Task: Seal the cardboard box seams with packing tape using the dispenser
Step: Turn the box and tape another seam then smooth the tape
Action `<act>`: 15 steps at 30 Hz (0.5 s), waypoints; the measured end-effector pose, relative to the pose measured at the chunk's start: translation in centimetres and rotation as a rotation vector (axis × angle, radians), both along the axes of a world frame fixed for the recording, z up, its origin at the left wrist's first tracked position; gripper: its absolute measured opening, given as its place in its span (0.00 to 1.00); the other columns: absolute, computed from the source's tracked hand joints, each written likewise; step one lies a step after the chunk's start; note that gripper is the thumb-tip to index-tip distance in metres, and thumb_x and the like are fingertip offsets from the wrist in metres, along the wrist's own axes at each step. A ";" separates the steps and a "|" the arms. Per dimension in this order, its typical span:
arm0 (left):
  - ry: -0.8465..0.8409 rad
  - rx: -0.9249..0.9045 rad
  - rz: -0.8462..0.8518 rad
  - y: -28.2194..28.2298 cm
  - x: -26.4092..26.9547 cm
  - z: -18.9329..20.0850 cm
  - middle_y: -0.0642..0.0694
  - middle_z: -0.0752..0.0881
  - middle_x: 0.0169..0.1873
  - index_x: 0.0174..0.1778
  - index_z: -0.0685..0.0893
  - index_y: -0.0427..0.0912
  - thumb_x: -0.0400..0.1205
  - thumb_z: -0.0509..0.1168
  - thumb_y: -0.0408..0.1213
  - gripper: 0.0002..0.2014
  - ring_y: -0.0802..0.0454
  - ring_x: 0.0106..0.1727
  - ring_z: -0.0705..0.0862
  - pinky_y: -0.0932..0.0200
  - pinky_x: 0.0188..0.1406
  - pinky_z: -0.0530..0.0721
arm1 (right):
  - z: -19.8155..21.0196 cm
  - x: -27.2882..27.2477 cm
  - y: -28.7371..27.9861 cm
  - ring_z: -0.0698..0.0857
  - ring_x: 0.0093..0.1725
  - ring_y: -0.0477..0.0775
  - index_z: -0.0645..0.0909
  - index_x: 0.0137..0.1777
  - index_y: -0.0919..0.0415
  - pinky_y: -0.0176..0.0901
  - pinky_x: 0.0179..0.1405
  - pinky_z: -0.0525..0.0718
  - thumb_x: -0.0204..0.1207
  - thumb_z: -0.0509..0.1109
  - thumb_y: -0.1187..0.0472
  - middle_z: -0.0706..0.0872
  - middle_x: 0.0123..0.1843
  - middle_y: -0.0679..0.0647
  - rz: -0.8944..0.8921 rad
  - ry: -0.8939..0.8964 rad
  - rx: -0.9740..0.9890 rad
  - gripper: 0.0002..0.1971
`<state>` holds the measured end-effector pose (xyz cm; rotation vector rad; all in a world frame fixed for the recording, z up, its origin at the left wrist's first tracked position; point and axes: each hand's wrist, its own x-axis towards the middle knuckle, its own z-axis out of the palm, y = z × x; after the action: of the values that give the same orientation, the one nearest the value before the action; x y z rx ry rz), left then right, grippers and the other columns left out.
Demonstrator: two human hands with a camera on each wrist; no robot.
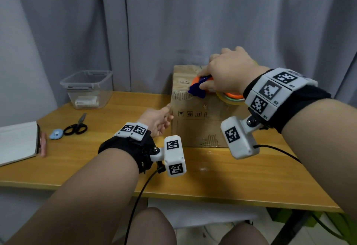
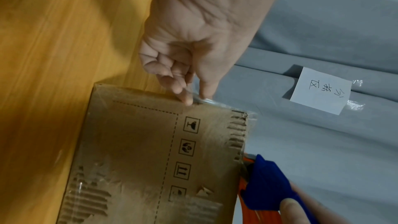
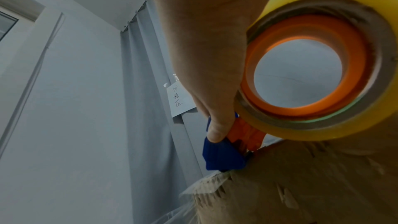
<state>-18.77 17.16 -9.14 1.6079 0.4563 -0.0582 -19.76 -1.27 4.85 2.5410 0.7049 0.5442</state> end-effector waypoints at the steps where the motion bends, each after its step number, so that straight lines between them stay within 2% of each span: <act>1: 0.001 -0.001 0.003 0.1 0.0 0.0 0.55 0.74 0.11 0.32 0.81 0.42 0.80 0.62 0.56 0.21 0.59 0.25 0.74 0.67 0.26 0.71 | 0.0 0.0 0.0 0.74 0.61 0.59 0.76 0.69 0.37 0.57 0.57 0.69 0.79 0.56 0.36 0.79 0.62 0.52 0.000 -0.001 0.004 0.21; 5: 0.008 0.007 -0.011 0.2 -0.2 0.2 0.53 0.78 0.12 0.37 0.83 0.40 0.80 0.61 0.57 0.22 0.59 0.26 0.75 0.68 0.26 0.72 | -0.1 0.0 0.0 0.74 0.61 0.59 0.76 0.69 0.36 0.56 0.58 0.69 0.79 0.55 0.36 0.79 0.62 0.53 0.000 0.003 0.007 0.21; 9: -0.011 -0.001 0.004 0.1 -0.1 0.5 0.49 0.90 0.27 0.46 0.81 0.39 0.80 0.61 0.57 0.21 0.59 0.26 0.79 0.68 0.25 0.72 | 0.0 -0.1 0.0 0.74 0.61 0.59 0.76 0.69 0.36 0.57 0.58 0.69 0.79 0.56 0.36 0.79 0.61 0.52 -0.004 0.011 0.009 0.21; 13: 0.058 0.154 -0.072 0.7 -0.9 0.3 0.47 0.91 0.31 0.49 0.80 0.38 0.80 0.61 0.57 0.22 0.58 0.22 0.76 0.67 0.20 0.73 | 0.0 0.0 0.0 0.75 0.61 0.59 0.77 0.69 0.39 0.56 0.58 0.70 0.78 0.56 0.35 0.80 0.60 0.52 -0.003 0.012 0.011 0.23; 15: -0.001 0.237 -0.008 1.2 -1.1 -0.6 0.44 0.89 0.32 0.53 0.81 0.35 0.82 0.63 0.50 0.19 0.56 0.24 0.77 0.65 0.21 0.75 | -0.2 0.1 -0.2 0.77 0.61 0.59 0.77 0.69 0.44 0.56 0.57 0.71 0.77 0.58 0.34 0.81 0.60 0.52 0.024 -0.017 0.048 0.25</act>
<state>-19.90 18.35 -9.74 1.8423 0.4696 -0.0093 -19.67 -1.43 4.63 2.5725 0.7258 0.5966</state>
